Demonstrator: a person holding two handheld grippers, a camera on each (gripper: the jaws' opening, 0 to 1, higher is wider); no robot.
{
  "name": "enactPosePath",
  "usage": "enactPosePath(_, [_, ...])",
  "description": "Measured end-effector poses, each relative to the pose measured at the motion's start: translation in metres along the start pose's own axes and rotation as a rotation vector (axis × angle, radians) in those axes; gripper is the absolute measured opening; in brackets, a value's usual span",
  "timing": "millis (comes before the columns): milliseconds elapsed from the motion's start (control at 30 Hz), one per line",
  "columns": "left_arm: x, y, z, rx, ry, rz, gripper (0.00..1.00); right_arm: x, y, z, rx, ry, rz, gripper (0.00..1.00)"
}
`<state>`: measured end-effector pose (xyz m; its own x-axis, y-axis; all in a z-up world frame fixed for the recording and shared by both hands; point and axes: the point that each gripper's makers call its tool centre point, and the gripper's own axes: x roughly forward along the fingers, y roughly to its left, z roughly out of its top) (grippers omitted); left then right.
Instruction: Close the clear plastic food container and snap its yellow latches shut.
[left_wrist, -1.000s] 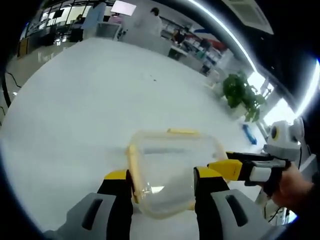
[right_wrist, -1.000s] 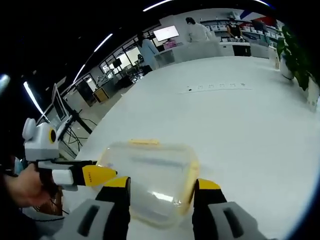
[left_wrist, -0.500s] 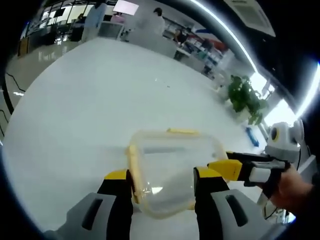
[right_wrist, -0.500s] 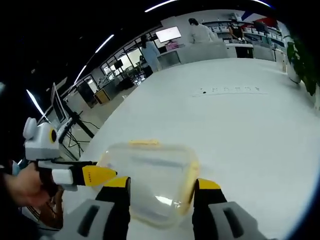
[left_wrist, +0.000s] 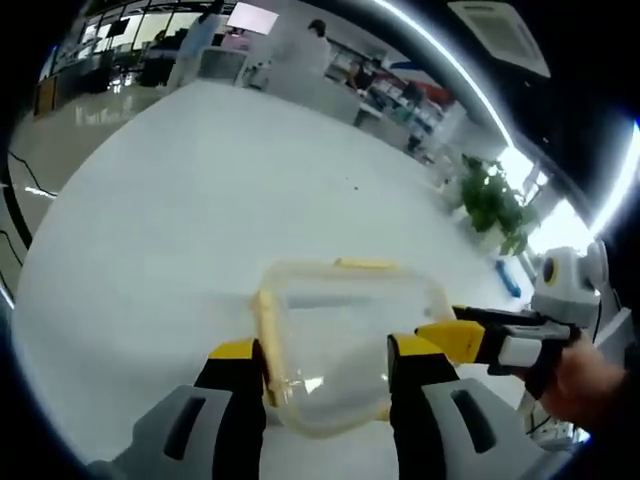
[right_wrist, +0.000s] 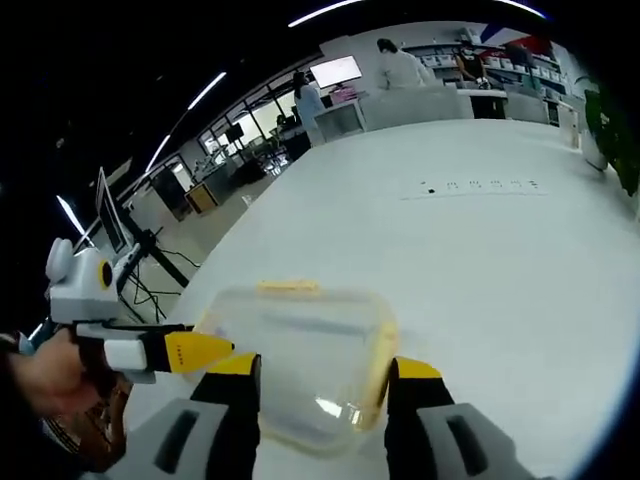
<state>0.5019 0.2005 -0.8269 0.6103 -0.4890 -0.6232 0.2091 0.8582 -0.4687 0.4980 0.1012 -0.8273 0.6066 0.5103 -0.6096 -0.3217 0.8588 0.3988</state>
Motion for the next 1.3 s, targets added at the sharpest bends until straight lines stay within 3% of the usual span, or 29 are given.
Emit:
enactPosePath(267, [0.002, 0.011, 0.009, 0.005, -0.004, -0.001, 0.47, 0.012, 0.005, 0.008, 0.002, 0.005, 0.001, 0.48])
enactPosePath(800, [0.001, 0.013, 0.012, -0.006, -0.031, 0.012, 0.49, 0.013, 0.004, 0.009, 0.021, -0.005, 0.000, 0.50])
enactPosePath(933, [-0.001, 0.017, 0.017, -0.007, -0.060, 0.029, 0.59, 0.011, 0.003, 0.015, 0.046, -0.032, -0.006, 0.58])
enactPosePath(1000, [-0.003, 0.018, 0.022, -0.039, -0.082, 0.017, 0.61, 0.008, -0.001, 0.020, 0.073, -0.064, -0.021, 0.69])
enactPosePath(1100, [-0.005, 0.020, 0.022, -0.027, -0.085, 0.021, 0.66, 0.007, -0.005, 0.021, 0.086, -0.076, -0.038, 0.85])
enactPosePath(1200, [-0.006, 0.024, 0.021, -0.043, -0.095, 0.029, 0.83, 0.006, -0.008, 0.023, 0.085, -0.095, -0.048, 0.94])
enactPosePath(1233, [-0.006, 0.027, 0.021, -0.047, -0.099, 0.041, 0.95, 0.005, -0.008, 0.024, 0.087, -0.105, -0.047, 0.96])
enactPosePath(1300, [-0.008, 0.035, 0.017, -0.035, -0.084, 0.075, 0.99, 0.003, -0.009, 0.028, 0.095, -0.132, -0.034, 1.00])
